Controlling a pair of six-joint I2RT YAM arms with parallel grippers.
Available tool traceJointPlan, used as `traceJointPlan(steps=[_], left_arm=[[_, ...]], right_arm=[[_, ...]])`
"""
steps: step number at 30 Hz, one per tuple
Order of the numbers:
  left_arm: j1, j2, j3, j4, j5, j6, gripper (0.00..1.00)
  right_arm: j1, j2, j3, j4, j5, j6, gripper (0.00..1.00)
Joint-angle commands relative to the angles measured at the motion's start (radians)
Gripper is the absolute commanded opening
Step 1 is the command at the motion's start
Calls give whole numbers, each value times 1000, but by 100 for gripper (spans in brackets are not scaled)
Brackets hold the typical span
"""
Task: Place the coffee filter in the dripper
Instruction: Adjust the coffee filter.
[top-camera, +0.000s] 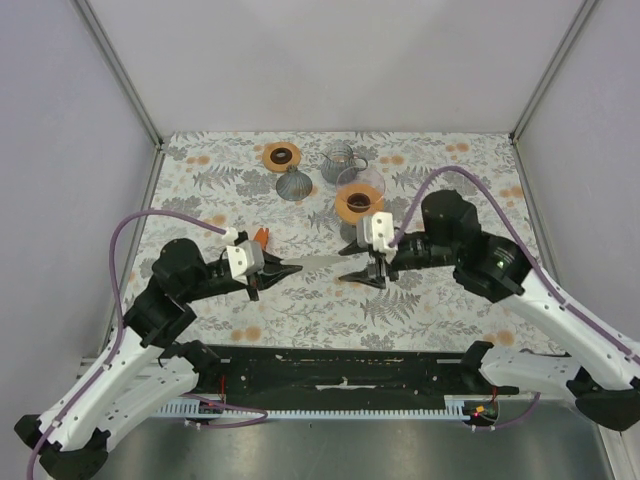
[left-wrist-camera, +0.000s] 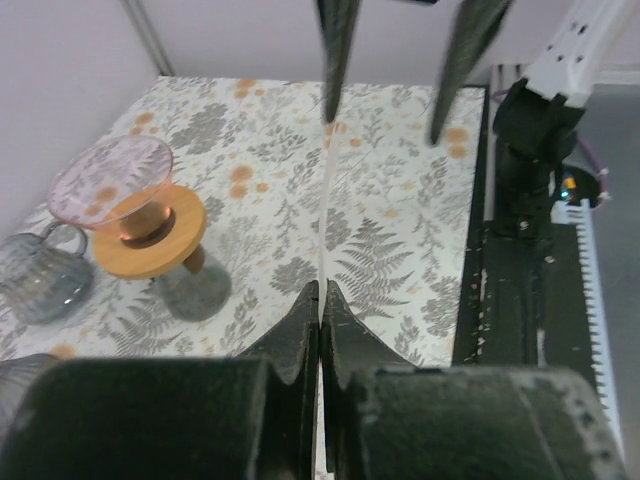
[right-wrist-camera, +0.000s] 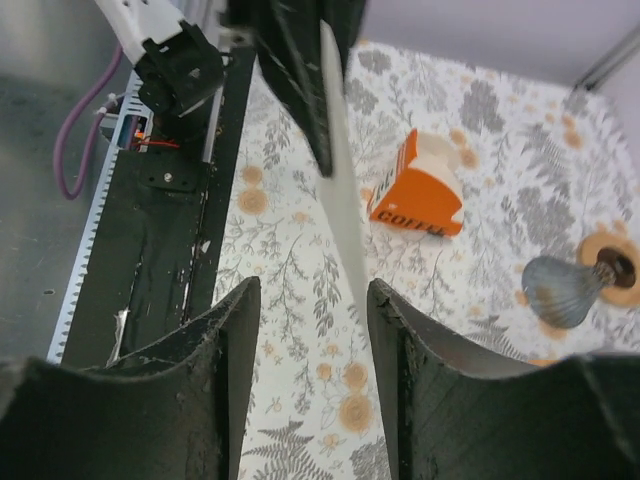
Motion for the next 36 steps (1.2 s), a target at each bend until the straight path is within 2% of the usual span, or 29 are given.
traceJointPlan(steps=[1, 4, 7, 10, 13, 17, 25, 34, 36], left_arm=[[-23, 9, 35, -92, -119, 218, 2], [-28, 17, -17, -20, -109, 219, 2], [-45, 0, -89, 131, -113, 218, 2], [-64, -26, -134, 217, -112, 233, 2], [-77, -44, -171, 233, -106, 232, 2], [-89, -32, -191, 265, -121, 204, 2], [-94, -20, -192, 279, -130, 209, 2], [-97, -14, -197, 273, -127, 225, 2], [-98, -14, -199, 274, -132, 228, 2]], right_arm=[[78, -127, -131, 239, 26, -64, 55], [102, -149, -192, 319, 23, -129, 56], [110, -150, -205, 342, 50, -117, 56], [125, -132, -178, 338, 87, -69, 56], [141, -113, -137, 338, 130, -42, 54], [153, -89, -129, 332, 81, -54, 46], [158, -64, -124, 302, 60, -62, 39], [159, -46, -94, 302, 113, -86, 39], [159, -43, -90, 307, 101, -86, 36]])
